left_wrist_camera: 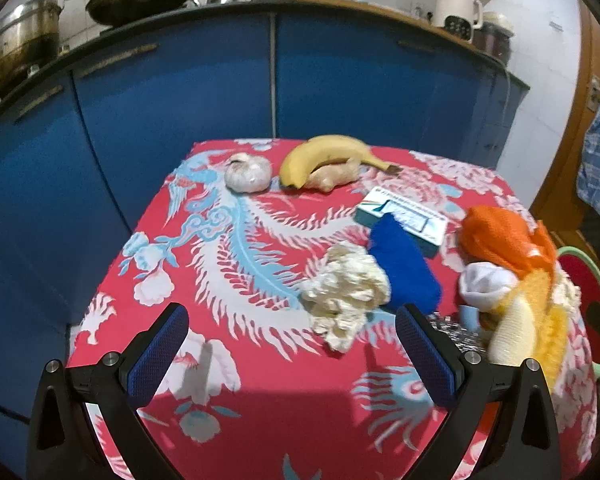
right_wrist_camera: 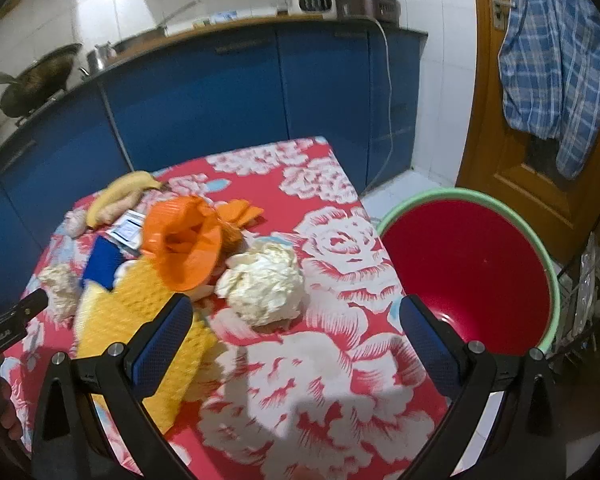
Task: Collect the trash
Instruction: 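Reach the right gripper to the crumpled white paper and grasp it, then carry the white paper over the red bucket and open the right gripper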
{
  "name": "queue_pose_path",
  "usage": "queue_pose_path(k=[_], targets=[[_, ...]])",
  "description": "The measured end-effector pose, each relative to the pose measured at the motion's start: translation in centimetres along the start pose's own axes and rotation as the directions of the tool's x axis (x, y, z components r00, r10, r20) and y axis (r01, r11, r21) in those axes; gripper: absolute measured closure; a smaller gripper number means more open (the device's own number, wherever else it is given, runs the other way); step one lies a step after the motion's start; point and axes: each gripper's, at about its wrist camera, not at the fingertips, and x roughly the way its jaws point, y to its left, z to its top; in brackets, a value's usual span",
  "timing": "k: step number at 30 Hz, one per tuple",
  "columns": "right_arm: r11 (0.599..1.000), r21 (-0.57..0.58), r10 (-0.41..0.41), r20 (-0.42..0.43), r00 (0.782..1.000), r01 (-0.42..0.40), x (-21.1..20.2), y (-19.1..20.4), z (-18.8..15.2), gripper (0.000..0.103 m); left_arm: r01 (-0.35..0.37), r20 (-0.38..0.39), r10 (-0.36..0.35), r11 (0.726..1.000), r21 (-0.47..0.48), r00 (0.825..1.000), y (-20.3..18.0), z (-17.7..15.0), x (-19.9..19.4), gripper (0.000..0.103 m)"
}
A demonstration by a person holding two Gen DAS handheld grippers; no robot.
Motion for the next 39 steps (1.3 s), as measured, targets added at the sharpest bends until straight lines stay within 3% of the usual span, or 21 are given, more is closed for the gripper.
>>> queue_pose_path(k=[6,9,14,15,19,20,22,25,39], targets=[[1.0,-0.019,0.005,-0.051,0.999,-0.006,2.6,-0.2,0.4,0.003,0.059,-0.057,-0.059,0.998,-0.018,0.997,0.0,0.4,2.5,0.002],[0.999,-0.037,0.013,-0.064,0.998,-0.016,3.4,0.1,0.5,0.01,0.081,-0.083,-0.081,0.997,-0.013,0.993,-0.6,0.4,3.5,0.008],[0.998,-0.045,0.037,-0.074,0.997,-0.04,4.5,0.3,0.5,0.015,0.13,-0.129,-0.133,0.991,-0.029,0.983,-1.1,0.2,4.7,0.028],[0.998,-0.043,0.046,-0.077,0.996,-0.049,4.7,0.2,0.5,0.019,0.137,-0.132,-0.139,0.99,-0.027,0.981,-1.2,0.1,4.8,0.03],[0.994,-0.029,0.103,-0.113,0.988,-0.107,5.5,0.4,0.4,0.042,0.167,-0.138,-0.169,0.986,-0.03,0.976,-1.3,0.0,4.8,0.055],[0.992,-0.026,0.117,-0.118,0.986,-0.121,5.7,0.4,0.3,0.044,0.176,-0.139,-0.179,0.984,-0.032,0.974,-1.3,0.0,4.7,0.061],[0.989,-0.015,0.147,-0.124,0.981,-0.15,5.8,0.6,0.2,0.055,0.181,-0.132,-0.183,0.983,-0.025,0.974,-1.3,-0.1,4.5,0.065],[0.986,-0.007,0.167,-0.126,0.978,-0.169,5.7,0.8,0.1,0.062,0.199,-0.118,-0.2,0.98,-0.021,0.973,-1.1,0.0,3.9,0.074],[0.988,-0.014,0.154,-0.037,0.987,-0.155,0.9,0.0,-0.2,0.064,0.256,-0.042,-0.256,0.967,0.0,0.966,-1.6,0.4,-0.6,0.076]])
